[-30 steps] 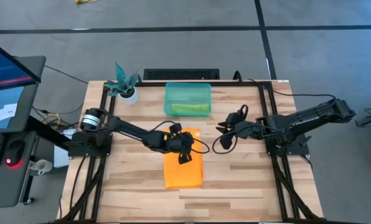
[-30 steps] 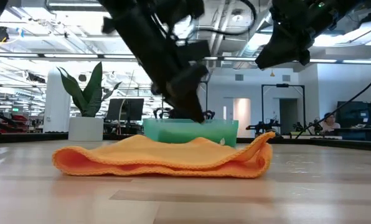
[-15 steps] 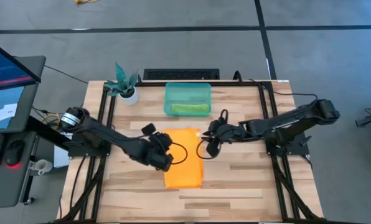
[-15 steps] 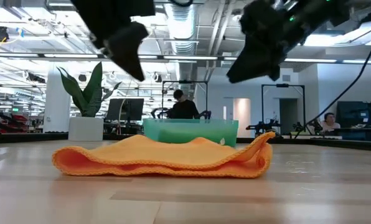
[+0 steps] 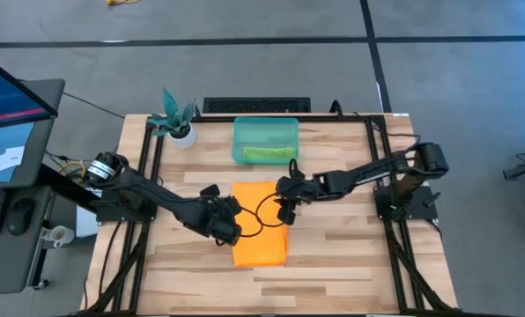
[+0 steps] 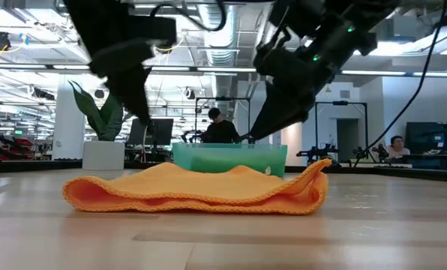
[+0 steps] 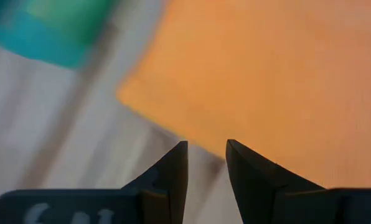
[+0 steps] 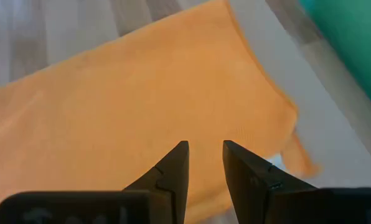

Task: Roll microfiber towels into tight, uniform cylinder then place into a basket
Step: Fold the orange towel

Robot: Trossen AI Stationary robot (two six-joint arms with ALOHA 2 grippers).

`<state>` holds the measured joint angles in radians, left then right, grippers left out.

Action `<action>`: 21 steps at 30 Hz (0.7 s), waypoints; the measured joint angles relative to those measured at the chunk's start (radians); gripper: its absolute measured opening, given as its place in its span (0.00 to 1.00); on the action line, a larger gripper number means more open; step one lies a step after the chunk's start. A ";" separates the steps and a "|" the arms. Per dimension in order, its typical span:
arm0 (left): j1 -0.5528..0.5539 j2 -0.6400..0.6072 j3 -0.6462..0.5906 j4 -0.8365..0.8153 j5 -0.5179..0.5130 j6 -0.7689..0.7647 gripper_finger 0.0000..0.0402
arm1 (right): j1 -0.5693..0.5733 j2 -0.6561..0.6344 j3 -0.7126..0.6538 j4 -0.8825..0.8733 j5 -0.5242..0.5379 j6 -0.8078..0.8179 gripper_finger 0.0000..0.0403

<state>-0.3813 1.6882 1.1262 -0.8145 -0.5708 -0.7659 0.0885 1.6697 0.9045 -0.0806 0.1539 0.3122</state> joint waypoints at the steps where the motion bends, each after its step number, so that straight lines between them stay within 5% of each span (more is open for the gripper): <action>1: 0.001 0.000 -0.016 0.012 0.031 0.018 0.26 | -0.002 0.017 0.011 0.006 0.000 -0.009 0.29; 6: 0.029 0.000 -0.087 0.075 0.146 0.055 0.26 | -0.014 0.064 0.041 0.000 -0.045 -0.029 0.23; 14: 0.099 0.000 -0.099 0.095 0.144 0.042 0.26 | -0.030 0.139 0.064 0.011 -0.086 -0.077 0.03; 21: 0.103 0.000 -0.099 0.132 0.144 0.087 0.26 | -0.060 0.152 0.064 -0.007 -0.087 -0.077 0.06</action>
<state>-0.2787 1.6878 1.0276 -0.6827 -0.4266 -0.6789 0.0281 1.8217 0.9684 -0.0876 0.0674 0.2352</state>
